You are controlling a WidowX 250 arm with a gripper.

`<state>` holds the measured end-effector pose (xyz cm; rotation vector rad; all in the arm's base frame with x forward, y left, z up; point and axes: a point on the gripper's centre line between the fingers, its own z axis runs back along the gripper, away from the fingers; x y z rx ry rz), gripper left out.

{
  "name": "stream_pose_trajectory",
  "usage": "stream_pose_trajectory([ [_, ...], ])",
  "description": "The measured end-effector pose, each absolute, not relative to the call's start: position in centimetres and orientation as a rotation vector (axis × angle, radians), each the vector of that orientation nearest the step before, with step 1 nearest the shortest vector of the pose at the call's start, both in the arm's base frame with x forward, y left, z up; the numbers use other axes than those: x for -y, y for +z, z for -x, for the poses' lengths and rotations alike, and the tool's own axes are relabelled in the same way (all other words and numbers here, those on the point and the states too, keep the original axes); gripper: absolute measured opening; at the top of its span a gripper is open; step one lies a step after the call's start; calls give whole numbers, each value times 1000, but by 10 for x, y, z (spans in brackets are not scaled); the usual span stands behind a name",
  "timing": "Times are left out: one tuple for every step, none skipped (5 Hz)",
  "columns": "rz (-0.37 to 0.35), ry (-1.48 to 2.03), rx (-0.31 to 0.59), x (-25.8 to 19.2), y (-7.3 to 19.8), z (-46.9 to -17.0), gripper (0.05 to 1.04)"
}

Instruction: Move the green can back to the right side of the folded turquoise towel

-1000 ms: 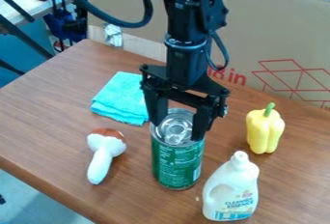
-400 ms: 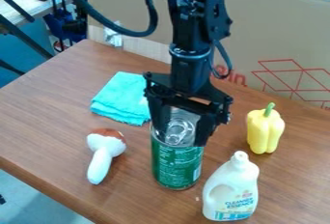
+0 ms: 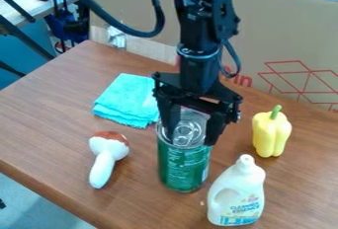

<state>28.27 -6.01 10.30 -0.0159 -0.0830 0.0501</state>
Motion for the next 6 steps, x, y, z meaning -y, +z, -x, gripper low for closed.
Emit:
stream_pose_trajectory([
  [26, 71, 100, 53, 102, -293, 1002],
  [37, 96, 88, 45, 96, -306, 1001],
  [63, 97, 84, 36, 91, -326, 1001],
  [78, 89, 110, 27, 91, -341, 1001],
  [64, 24, 224, 20, 95, -356, 1001],
  [52, -37, 333, 18, 107, -378, 1001],
])
